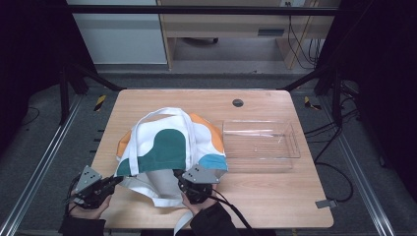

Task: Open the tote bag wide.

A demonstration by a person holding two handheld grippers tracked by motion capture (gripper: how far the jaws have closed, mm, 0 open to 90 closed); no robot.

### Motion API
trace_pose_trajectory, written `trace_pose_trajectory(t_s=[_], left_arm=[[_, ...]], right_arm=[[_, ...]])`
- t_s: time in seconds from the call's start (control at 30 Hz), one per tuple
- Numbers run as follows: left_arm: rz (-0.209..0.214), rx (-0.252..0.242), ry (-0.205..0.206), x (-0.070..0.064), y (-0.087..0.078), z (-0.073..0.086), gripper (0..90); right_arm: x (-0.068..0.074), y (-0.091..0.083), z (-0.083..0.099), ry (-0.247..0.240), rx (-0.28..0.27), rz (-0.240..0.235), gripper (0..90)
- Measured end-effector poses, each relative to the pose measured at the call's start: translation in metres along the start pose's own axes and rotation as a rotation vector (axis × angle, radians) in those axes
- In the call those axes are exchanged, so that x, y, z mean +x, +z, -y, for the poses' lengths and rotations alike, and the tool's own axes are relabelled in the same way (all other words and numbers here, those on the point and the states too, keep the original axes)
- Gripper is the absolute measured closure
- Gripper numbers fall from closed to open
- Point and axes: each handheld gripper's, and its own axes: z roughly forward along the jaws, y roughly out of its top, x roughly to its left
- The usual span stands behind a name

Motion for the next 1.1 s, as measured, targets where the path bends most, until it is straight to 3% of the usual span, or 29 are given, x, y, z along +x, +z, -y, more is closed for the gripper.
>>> trace_pose_trajectory(t_s=[0.4,0.73,0.9,0.97,1.07,1.1], left_arm=[[0.002,0.005,0.034,-0.004,0.001,-0.002,86.2],[0.006,0.004,0.05,-0.007,0.001,-0.003,86.1],[0.007,0.0,0.043,-0.006,0.001,-0.003,84.7],[0.004,-0.013,0.038,-0.006,0.001,-0.002,80.9],[-0.013,-0.032,0.033,-0.005,0.0,-0.002,64.7],[-0.012,-0.041,0.026,-0.004,-0.001,-0.003,64.7]], right_arm=[[-0.002,-0.007,-0.033,-0.025,-0.055,0.008,90.0],[-0.005,-0.005,-0.049,-0.026,-0.064,0.008,90.0],[-0.006,-0.004,-0.049,-0.03,-0.053,0.01,90.0],[-0.008,-0.003,-0.046,-0.021,-0.045,0.015,90.0],[-0.011,-0.002,-0.042,-0.009,-0.031,0.017,90.0],[-0.011,-0.002,-0.042,-0.009,-0.031,0.017,90.0]])
